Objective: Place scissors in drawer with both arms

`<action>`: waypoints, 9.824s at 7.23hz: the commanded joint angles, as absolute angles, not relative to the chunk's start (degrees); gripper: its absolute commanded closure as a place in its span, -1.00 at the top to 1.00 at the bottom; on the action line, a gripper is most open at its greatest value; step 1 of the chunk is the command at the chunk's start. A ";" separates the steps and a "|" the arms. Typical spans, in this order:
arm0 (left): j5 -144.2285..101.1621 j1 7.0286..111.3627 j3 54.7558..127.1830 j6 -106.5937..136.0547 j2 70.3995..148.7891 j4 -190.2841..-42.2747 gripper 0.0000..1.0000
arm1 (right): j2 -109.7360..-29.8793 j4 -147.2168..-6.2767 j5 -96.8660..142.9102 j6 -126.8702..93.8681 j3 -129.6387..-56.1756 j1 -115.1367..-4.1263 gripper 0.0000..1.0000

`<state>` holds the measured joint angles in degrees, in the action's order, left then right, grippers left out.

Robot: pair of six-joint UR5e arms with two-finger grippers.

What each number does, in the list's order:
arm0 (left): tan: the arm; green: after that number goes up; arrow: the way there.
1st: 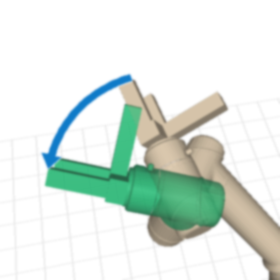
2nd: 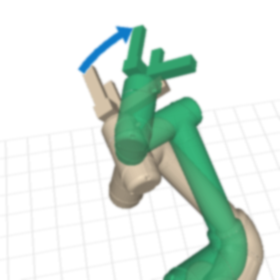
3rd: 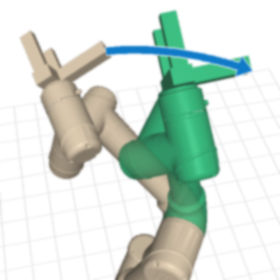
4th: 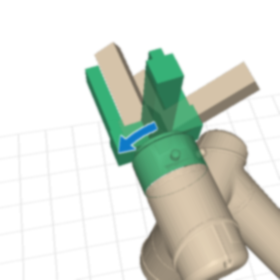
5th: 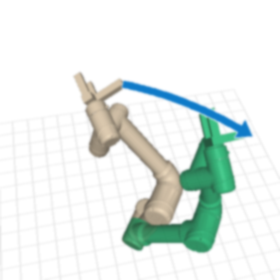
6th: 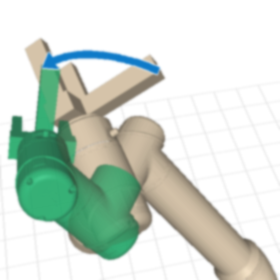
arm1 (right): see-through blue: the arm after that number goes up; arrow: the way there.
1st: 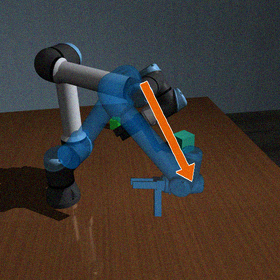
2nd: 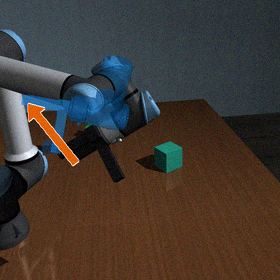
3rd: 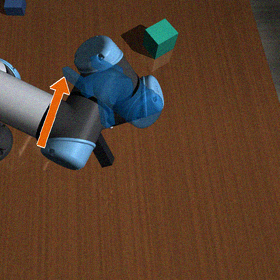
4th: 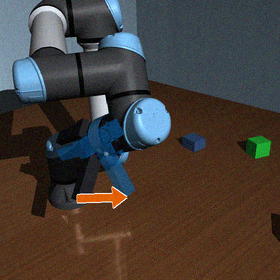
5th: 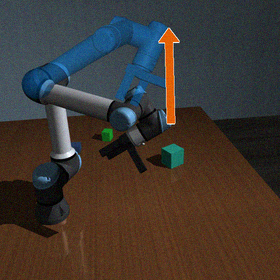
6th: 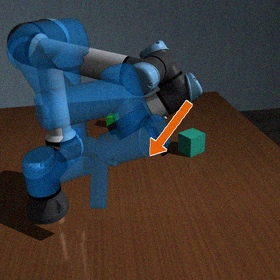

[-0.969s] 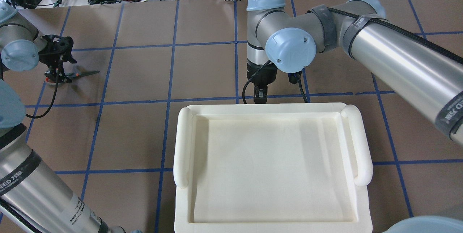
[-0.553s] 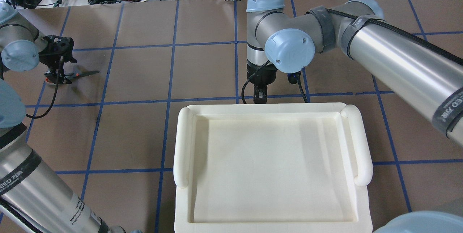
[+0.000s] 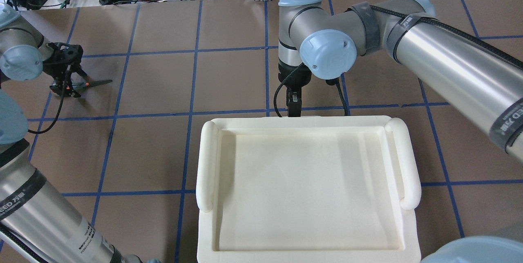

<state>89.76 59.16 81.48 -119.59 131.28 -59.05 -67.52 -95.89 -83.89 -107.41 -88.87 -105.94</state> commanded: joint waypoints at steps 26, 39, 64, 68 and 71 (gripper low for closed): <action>89.82 92.89 82.27 -85.54 101.51 -88.24 -1.00 | -56.60 -96.77 -84.46 -97.31 -72.34 -102.75 1.00; 89.65 95.62 82.97 -82.79 101.16 -88.68 -1.00 | -60.01 -94.66 -85.08 -95.10 -69.17 -102.13 1.00; 88.07 108.26 83.06 -71.39 105.02 -84.74 -1.00 | -81.29 -90.09 -96.06 -10.90 -78.93 -90.35 1.00; 87.89 113.98 84.28 -67.24 108.45 -79.65 -1.00 | -82.00 -90.17 -96.76 -9.94 -78.93 -90.00 1.00; 87.80 114.52 87.10 -67.06 109.25 -77.17 -1.00 | -83.58 -90.35 -94.75 -9.84 -79.36 -89.74 1.00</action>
